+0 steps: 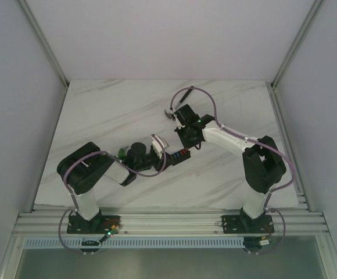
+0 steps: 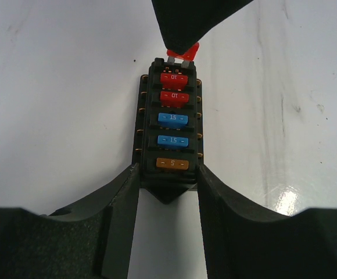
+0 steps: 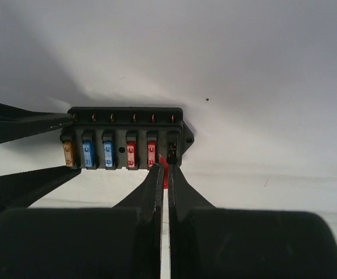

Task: Snap on the fuse box
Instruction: Install the fuse at the fuse box base.

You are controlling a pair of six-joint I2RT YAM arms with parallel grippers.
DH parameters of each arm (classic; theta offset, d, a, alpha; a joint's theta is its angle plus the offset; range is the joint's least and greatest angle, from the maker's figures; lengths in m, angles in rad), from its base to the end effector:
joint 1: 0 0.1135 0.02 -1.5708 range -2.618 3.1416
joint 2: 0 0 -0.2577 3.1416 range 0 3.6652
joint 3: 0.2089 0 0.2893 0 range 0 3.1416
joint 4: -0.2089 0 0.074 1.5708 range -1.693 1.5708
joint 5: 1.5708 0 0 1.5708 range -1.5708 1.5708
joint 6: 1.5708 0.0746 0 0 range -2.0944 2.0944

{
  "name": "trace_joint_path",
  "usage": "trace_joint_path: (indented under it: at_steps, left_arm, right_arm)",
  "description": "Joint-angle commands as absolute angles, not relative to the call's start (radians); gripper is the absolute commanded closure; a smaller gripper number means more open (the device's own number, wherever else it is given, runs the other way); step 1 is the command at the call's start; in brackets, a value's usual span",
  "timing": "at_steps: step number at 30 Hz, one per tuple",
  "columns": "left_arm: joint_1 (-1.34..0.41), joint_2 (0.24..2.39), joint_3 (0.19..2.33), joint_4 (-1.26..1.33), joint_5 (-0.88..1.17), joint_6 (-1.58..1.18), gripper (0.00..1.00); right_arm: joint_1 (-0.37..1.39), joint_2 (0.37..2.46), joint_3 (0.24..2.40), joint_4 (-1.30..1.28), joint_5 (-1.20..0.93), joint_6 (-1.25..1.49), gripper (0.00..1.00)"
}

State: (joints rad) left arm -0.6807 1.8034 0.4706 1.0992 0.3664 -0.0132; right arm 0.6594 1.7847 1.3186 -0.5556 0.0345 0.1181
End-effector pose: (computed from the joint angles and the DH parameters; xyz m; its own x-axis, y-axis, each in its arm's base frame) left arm 0.2506 -0.2374 0.0701 -0.1912 0.1390 -0.9717 0.8560 0.5081 -0.0958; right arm 0.3430 0.2626 0.1650 -0.7399 -0.4246 -0.5218 -0.5144 0.8569 0.0323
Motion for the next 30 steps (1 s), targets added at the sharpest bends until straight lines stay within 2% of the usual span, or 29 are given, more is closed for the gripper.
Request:
trace_joint_path:
  at_steps: [1, 21, 30]
  left_arm:
    - [-0.676, 1.822, 0.483, 1.101, 0.394, 0.012, 0.51]
    - [-0.671, 1.818, 0.485, 1.090, 0.398, 0.011, 0.52]
    - [-0.668, 1.816, 0.485, 1.091, 0.400, 0.006, 0.52]
  right_arm:
    - [0.678, 1.809, 1.366, -0.598, 0.112, 0.110, 1.00]
    - [0.733, 1.885, 1.414, -0.642, 0.257, 0.109, 1.00]
    - [0.742, 1.901, 1.413, -0.644, 0.253, 0.107, 1.00]
